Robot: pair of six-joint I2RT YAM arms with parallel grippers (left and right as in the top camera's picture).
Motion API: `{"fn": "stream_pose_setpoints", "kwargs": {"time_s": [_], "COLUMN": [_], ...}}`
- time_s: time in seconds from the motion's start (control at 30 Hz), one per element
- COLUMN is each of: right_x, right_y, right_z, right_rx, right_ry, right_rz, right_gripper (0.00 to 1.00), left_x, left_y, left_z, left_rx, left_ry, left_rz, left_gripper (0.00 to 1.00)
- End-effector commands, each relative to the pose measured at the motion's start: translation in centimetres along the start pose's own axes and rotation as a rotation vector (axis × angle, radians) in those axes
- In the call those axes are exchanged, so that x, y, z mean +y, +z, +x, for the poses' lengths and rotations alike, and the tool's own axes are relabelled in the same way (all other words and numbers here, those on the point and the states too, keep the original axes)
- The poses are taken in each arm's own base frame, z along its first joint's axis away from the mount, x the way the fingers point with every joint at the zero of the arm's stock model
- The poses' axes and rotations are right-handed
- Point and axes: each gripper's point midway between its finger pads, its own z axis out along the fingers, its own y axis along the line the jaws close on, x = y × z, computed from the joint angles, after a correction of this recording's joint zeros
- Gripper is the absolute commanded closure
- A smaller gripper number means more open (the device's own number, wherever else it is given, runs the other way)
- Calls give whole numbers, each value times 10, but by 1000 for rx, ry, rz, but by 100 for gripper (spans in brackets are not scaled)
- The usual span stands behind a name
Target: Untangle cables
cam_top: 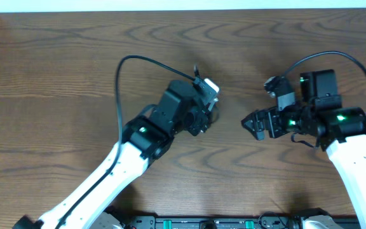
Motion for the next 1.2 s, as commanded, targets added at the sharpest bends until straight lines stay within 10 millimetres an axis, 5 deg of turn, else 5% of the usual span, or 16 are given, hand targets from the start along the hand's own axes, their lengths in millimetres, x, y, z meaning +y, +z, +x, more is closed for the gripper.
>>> {"fn": "stream_pose_setpoints", "kwargs": {"time_s": [0.0,0.2,0.5,0.73,0.87,1.17], "right_x": [21,44,-7,-25,-12,14], "right_y": [12,36,47,42,47,71], "right_z": [3,4,1,-5,-12,-1], "right_rx": [38,75,83,38,17,100], "right_ry": [-60,-172,8,117,112,16], "right_rz": [-66,-81,249,356,279,168], "right_gripper": [1,1,1,1,1,1], "left_x": [3,3,18,75,79,38], "left_y": [-15,-15,-16,-33,-35,-22], "left_z": [-17,-16,-14,2,7,34], "left_rx": [-55,-53,-44,14,25,144], "left_ry": [-5,-8,-31,-94,-128,-125], "left_rz": [-20,-20,-105,-459,-490,-244], "left_gripper": [93,92,91,30,18,18]}}
